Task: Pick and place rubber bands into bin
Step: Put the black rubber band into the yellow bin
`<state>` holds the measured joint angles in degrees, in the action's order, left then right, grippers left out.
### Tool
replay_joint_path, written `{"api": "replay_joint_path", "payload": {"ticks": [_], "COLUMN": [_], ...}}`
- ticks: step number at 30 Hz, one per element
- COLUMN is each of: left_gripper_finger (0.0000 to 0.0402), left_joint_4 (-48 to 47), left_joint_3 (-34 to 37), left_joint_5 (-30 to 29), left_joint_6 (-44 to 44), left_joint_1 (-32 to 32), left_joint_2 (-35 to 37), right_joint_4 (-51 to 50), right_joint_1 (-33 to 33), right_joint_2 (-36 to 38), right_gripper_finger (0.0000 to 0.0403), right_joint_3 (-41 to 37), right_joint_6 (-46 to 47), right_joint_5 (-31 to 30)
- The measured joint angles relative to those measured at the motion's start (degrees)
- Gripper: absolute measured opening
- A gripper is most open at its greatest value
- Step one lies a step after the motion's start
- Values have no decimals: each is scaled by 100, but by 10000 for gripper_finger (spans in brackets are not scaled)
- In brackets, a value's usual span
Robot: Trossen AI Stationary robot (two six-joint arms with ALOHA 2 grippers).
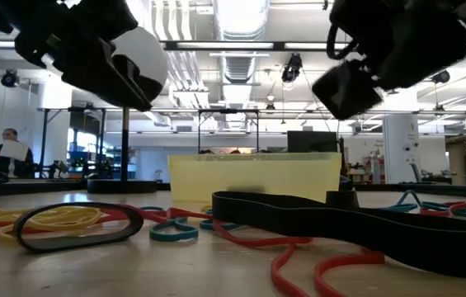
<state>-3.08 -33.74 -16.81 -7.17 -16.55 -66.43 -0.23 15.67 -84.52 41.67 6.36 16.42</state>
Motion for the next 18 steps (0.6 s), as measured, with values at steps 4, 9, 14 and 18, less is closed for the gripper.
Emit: {"api": "replay_joint_path", "payload": {"ticks": [4, 9, 14, 18], "left_gripper_finger": [147, 147, 147, 147], "left_joint_4": [248, 565, 555, 545], "left_joint_3": [328, 638, 820, 923], "left_joint_5": [-52, -329, -380, -461], "left_joint_6": [0, 15, 47, 15], "left_joint_1": [-5, -7, -7, -11], "left_joint_2": [99, 268, 511, 723], "right_joint_4": [-288, -814, -873, -1000], "right_joint_1": [353, 672, 773, 773], "right_joint_2": [-534, -987, -1289, -1518], "right_gripper_finger": [191, 191, 191, 191], "right_joint_3": [428, 922, 1214, 1262], "right_joint_6": [144, 134, 13, 60], "right_joint_5": [-387, -1124, -1649, -1671]}}
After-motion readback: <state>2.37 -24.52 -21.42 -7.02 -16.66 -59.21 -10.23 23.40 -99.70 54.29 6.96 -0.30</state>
